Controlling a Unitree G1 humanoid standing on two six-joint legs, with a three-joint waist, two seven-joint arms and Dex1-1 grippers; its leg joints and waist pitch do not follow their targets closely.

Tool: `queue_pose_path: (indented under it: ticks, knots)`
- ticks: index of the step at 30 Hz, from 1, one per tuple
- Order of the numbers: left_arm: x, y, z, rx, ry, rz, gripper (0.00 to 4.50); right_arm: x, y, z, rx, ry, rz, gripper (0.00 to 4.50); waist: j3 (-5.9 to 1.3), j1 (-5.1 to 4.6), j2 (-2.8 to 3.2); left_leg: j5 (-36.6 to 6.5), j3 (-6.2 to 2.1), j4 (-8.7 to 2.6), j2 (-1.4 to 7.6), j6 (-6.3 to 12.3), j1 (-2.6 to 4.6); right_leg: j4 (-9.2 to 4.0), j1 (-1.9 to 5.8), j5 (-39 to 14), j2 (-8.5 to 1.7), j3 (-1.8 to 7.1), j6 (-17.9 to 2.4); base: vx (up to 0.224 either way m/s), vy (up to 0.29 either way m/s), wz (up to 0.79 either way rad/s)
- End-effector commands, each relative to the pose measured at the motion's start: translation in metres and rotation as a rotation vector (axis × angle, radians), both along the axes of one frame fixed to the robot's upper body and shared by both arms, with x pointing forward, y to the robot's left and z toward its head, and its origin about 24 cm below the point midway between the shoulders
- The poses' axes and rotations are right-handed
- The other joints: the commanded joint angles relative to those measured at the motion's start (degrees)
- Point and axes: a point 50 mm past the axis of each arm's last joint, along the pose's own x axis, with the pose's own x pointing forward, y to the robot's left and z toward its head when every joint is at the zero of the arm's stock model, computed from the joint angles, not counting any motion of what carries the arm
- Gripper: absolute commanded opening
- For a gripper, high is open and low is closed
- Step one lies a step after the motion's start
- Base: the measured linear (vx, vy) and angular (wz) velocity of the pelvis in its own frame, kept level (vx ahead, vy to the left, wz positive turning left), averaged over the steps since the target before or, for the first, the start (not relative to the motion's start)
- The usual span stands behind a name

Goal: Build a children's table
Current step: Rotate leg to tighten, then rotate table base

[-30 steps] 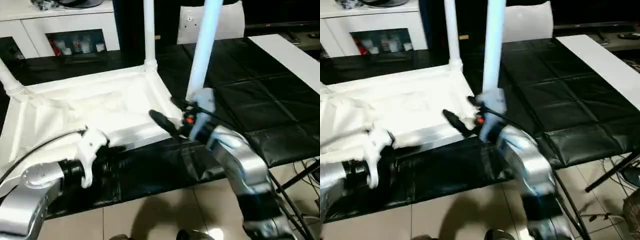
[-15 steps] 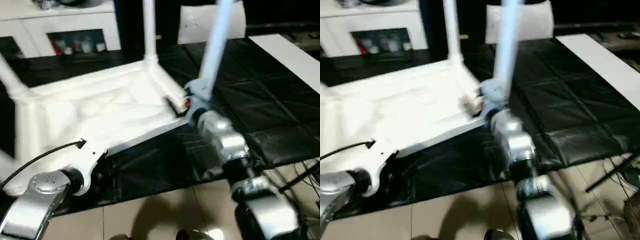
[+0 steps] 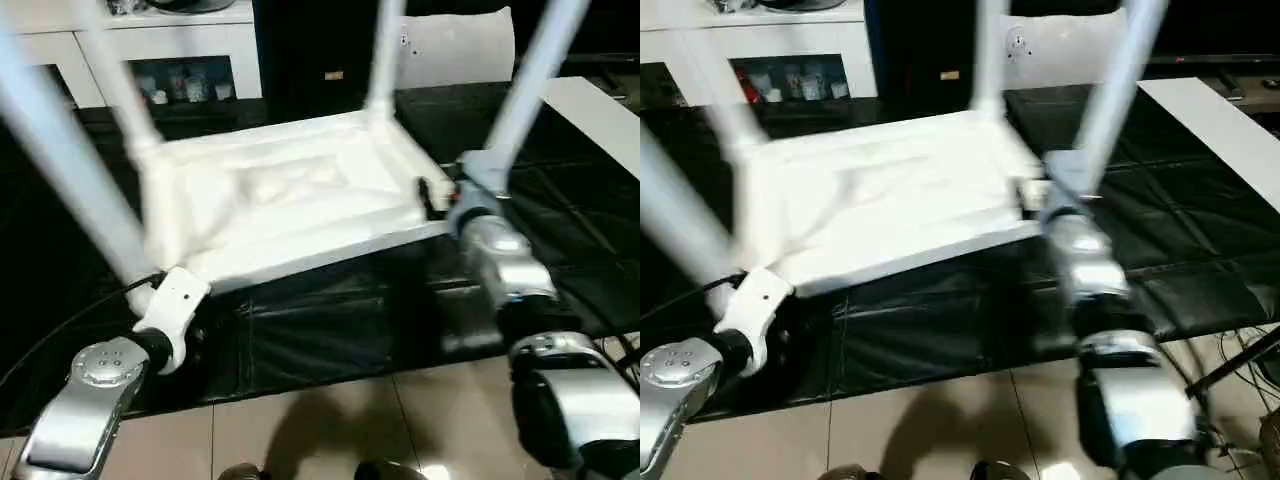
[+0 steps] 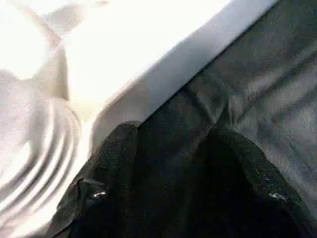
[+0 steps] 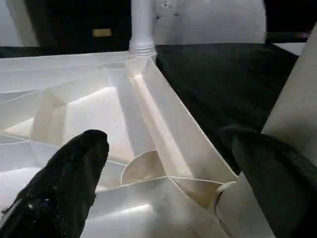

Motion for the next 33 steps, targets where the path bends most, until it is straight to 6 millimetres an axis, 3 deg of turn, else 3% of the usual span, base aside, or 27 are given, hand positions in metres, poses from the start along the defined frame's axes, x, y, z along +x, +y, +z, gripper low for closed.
queue_pose_path:
  ticks: [1,2,6,8,10,14,16,18,21,25,27,28,29,33]
  knots:
    - [-0.003,-0.001,0.001,-0.022,-0.026,0.027,2.83,-0.006,0.009,-0.001,0.060,-0.025,0.123,4.50,-3.69,-0.33,-0.31,-7.45,-0.97,-3.65,3.16,6.43,-0.61,-3.89,3.71,-17.49,-4.75,4.17,-6.69,0.000,0.000,0.00]
    - [-0.006,-0.003,-0.001,-0.031,-0.034,0.029,2.83,-0.011,0.015,-0.002,0.023,-0.045,0.196,4.50,-3.61,-0.39,-0.69,-6.89,-0.95,-3.68,3.05,6.91,-0.84,-4.05,3.68,-18.04,-4.57,4.06,-6.40,0.000,0.000,0.00]
    - [-0.012,-0.002,0.001,-0.125,-0.129,0.139,2.83,-0.036,0.039,-0.015,0.077,-0.046,0.370,4.50,-3.31,-0.78,-0.57,-8.23,-0.97,-3.73,3.11,7.14,-0.62,-5.05,3.24,-22.50,-4.50,3.90,-4.92,0.000,0.000,0.00]
    - [-0.016,0.000,0.002,-0.157,-0.179,0.204,2.83,-0.050,0.050,-0.020,0.095,-0.043,0.433,4.50,-3.10,-0.86,-0.13,-9.59,-1.18,-3.96,3.26,6.61,-0.69,-5.47,3.20,-23.97,-4.34,3.72,-4.07,0.000,0.000,0.00]
    - [-0.019,-0.001,0.001,-0.161,-0.189,0.210,2.83,-0.056,0.054,-0.022,0.105,-0.035,0.469,4.50,-3.05,-1.07,-0.39,-11.50,-1.30,-4.17,3.31,6.33,-0.51,-5.71,2.99,-25.74,-4.14,3.65,-3.14,0.000,0.000,0.00]
    - [-0.036,0.004,0.001,-0.160,-0.286,0.305,2.83,-0.088,0.071,-0.028,0.144,-0.008,0.625,4.50,-2.52,-1.31,0.09,-14.99,-1.50,-4.41,3.14,5.07,-0.19,-7.05,2.71,-31.05,-4.02,3.34,0.11,0.000,0.000,0.00]
    - [-0.039,0.005,0.000,-0.164,-0.304,0.334,2.83,-0.094,0.074,-0.030,0.147,0.003,0.628,4.50,-2.60,-1.29,0.16,-15.30,-1.67,-4.58,3.33,4.76,-0.19,-7.10,2.75,-30.62,-4.08,3.36,0.44,0.000,0.000,0.00]
    - [-0.044,0.008,-0.001,-0.166,-0.331,0.394,2.83,-0.104,0.076,-0.035,0.159,0.047,0.617,4.50,-2.69,-1.37,0.49,-14.95,-1.92,-4.88,3.74,4.55,-0.31,-6.80,2.95,-27.33,-3.94,3.57,-0.50,0.000,0.000,0.00]
    - [-0.044,0.015,-0.001,-0.154,-0.383,0.470,2.83,-0.111,0.075,-0.040,0.134,0.072,0.592,4.50,-2.67,-1.38,0.26,-15.88,-1.75,-4.78,3.47,4.31,-0.25,-6.95,2.93,-27.36,-4.03,3.62,-0.48,0.000,0.000,0.00]
    - [-0.035,0.024,0.004,-0.187,-0.433,0.514,2.83,-0.115,0.071,-0.043,0.120,0.100,0.547,4.50,-2.70,-1.33,0.24,-16.41,-1.77,-4.55,3.03,3.88,0.07,-7.50,2.86,-30.73,-4.11,3.37,1.25,0.000,0.000,0.00]
    - [-0.027,0.027,0.008,-0.193,-0.454,0.498,2.83,-0.114,0.068,-0.044,0.112,0.116,0.508,4.50,-2.71,-1.34,0.28,-16.53,-1.91,-4.67,3.24,3.60,0.12,-7.28,2.85,-29.86,-4.04,3.42,1.31,0.000,0.000,0.00]
    - [-0.022,0.027,0.009,-0.199,-0.463,0.487,2.83,-0.113,0.066,-0.044,0.103,0.125,0.490,4.50,-2.68,-1.40,-0.04,-16.54,-1.95,-4.69,3.22,3.59,0.11,-7.35,2.85,-29.83,-4.02,3.44,1.50,0.000,0.000,0.00]
    - [-0.018,0.028,0.010,-0.200,-0.465,0.472,2.88,-0.113,0.065,-0.045,0.097,0.134,0.474,4.50,-2.93,-1.28,0.34,-16.31,-1.97,-4.60,3.15,3.43,0.27,-7.08,2.93,-29.29,-4.14,3.53,1.28,0.000,0.000,0.00]
    - [0.010,0.034,0.020,-0.223,-0.504,0.411,3.22,-0.106,0.054,-0.050,0.051,0.173,0.381,4.50,-3.39,-1.18,0.36,-13.42,-2.04,-4.68,3.44,3.33,0.12,-6.14,3.26,-23.69,-4.22,3.87,-0.52,0.000,0.000,0.00]
